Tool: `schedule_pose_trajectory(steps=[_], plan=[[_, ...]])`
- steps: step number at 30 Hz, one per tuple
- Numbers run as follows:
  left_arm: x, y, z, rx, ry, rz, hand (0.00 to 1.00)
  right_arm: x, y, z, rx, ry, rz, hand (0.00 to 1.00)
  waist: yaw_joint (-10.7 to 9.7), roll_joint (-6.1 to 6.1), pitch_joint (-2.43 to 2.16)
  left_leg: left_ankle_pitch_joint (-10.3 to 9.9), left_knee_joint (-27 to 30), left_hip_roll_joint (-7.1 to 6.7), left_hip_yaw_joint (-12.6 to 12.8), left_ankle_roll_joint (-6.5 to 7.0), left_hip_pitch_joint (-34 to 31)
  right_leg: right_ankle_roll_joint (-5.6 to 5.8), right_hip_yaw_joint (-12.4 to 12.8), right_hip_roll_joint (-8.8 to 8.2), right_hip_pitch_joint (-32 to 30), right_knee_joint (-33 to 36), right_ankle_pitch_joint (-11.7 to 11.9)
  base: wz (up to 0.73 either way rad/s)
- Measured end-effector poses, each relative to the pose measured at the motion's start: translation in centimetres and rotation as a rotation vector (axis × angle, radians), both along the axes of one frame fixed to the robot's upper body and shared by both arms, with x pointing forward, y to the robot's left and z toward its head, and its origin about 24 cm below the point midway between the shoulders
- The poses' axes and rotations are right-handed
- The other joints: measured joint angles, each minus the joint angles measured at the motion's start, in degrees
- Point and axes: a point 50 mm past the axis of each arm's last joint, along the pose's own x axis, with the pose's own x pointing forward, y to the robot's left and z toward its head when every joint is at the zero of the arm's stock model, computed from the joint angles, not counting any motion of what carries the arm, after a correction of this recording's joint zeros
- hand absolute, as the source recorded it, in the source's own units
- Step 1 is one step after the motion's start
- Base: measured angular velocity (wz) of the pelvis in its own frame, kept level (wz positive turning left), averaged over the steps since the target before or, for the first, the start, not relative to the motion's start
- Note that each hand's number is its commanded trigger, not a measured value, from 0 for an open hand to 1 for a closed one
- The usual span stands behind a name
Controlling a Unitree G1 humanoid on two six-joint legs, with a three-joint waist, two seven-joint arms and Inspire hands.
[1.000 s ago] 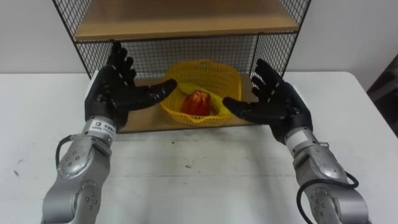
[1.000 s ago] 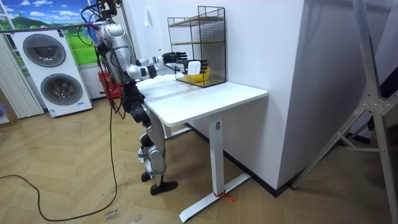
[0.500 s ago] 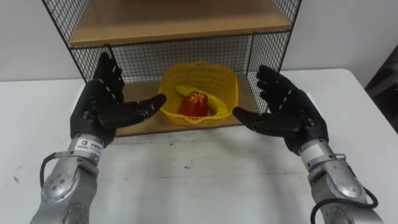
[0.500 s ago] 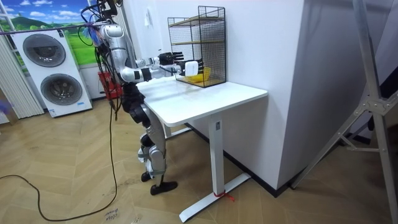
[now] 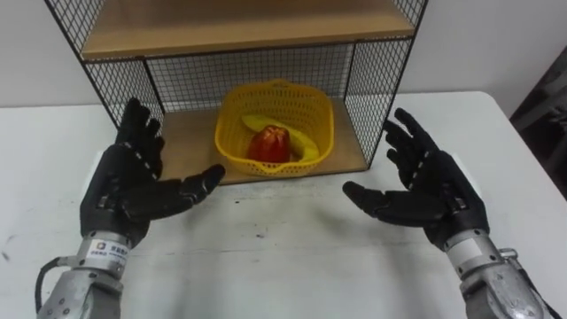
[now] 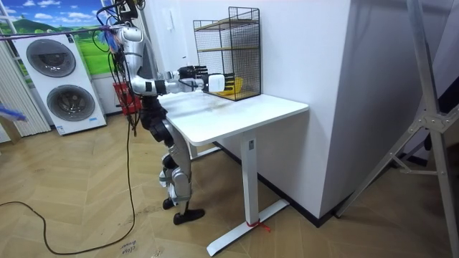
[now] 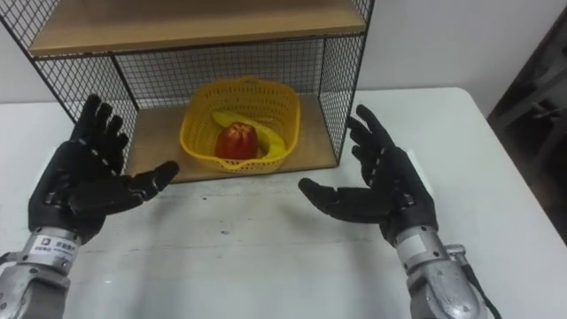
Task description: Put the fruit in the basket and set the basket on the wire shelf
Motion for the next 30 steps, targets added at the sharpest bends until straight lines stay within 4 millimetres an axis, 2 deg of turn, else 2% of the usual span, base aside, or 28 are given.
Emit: schedule_pose_trajectory(steps=[9,12,14,18,25,30], plan=[[-0.8,0.3,0.2,0.044,-0.035,-0.068,0.0,-0.5,-1.0,1.3,-0.084,-0.081,-0.037,0.0,-0.4,0.23,-0.06,0.0,0.1,0.11,0.1,-0.03,-0.4,-0.29,0.1,0.11,-0.4,0.0,0.2,0.0],[-1.1,0.6,0.0,0.054,-0.025,-0.082,0.0,-0.5,-1.5,2.0,-0.111,-0.106,-0.068,0.0,-0.7,0.61,-0.03,0.0,0.1,0.12,0.0,-0.05,-0.5,-0.2,0.1,0.12,-0.4,-0.1,0.1,0.0],[-1.4,0.7,0.2,0.066,-0.025,-0.094,0.0,-0.6,-2.0,2.3,-0.119,-0.118,-0.106,0.0,-0.8,1.08,-0.24,0.0,0.1,0.13,0.2,-0.06,-0.5,-0.08,0.2,0.13,-0.4,-0.1,0.0,0.0],[-1.4,1.0,0.5,0.06,-0.041,-0.105,0.0,-0.7,-3.2,2.9,-0.142,-0.146,-0.178,0.0,-0.8,1.88,-0.34,0.0,-0.1,0.11,0.2,-0.05,-0.5,-0.05,0.3,0.13,-0.4,0.0,0.0,-0.01],[-1.9,3.3,3.8,0.128,-0.179,-0.095,0.0,-1.2,-6.2,4.4,-0.17,-0.201,-0.358,0.0,-0.5,2.3,-0.16,0.0,-0.3,0.16,0.3,-0.11,-0.9,-0.13,0.4,0.17,-1.2,0.2,-0.1,0.0],[-2.6,5.0,4.4,0.172,-0.188,-0.043,0.0,-1.8,-8.0,5.5,-0.19,-0.238,-0.475,0.0,-0.4,2.85,0.05,0.0,-0.1,0.21,0.2,-0.16,-1.7,0.08,0.2,0.18,-1.6,0.2,-0.3,0.0]])
